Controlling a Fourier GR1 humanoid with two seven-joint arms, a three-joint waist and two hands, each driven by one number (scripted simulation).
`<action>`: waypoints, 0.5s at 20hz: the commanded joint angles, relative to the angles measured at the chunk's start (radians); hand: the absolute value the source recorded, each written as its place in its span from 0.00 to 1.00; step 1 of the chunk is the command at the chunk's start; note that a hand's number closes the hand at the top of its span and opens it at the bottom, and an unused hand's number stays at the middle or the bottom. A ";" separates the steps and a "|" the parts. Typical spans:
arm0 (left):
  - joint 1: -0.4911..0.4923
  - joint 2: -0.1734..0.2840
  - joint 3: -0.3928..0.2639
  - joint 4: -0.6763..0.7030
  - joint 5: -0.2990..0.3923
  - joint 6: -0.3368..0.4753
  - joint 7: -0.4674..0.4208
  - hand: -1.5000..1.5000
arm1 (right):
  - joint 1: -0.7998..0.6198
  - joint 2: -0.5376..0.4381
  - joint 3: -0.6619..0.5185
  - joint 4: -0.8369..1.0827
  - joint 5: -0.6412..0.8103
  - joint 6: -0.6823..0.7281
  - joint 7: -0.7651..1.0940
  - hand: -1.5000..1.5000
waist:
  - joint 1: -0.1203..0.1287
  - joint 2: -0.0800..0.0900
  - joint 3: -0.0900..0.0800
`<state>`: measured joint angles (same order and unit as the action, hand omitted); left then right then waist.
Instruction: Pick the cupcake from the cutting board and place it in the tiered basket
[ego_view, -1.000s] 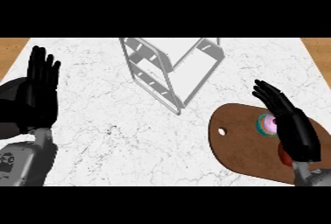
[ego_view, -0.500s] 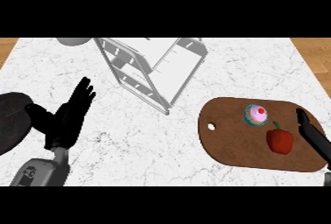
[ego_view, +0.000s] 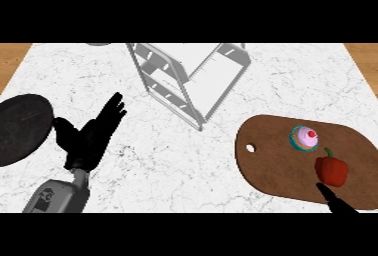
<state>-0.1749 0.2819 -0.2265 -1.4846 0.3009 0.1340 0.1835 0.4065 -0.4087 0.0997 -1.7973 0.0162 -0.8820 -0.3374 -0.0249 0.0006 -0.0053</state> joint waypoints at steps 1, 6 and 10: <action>0.007 0.007 -0.006 0.002 -0.003 -0.025 -0.016 0.50 | 0.141 -0.065 0.039 -0.053 0.176 -0.127 0.197 0.00 | 0.015 0.008 -0.006; -0.030 0.012 -0.001 -0.015 0.000 -0.025 0.015 0.50 | 0.259 -0.102 0.028 -0.054 0.324 -0.136 0.424 0.00 | 0.037 0.024 -0.011; -0.025 0.002 -0.021 0.000 -0.011 -0.038 -0.004 0.50 | 0.306 -0.135 0.021 -0.136 0.423 -0.068 0.612 0.00 | 0.058 0.032 -0.013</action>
<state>-0.1981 0.2830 -0.2408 -1.4901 0.2929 0.1088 0.1839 0.6547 -0.5129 0.1224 -1.8827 0.3442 -0.9676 0.1098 0.0156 0.0254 -0.0162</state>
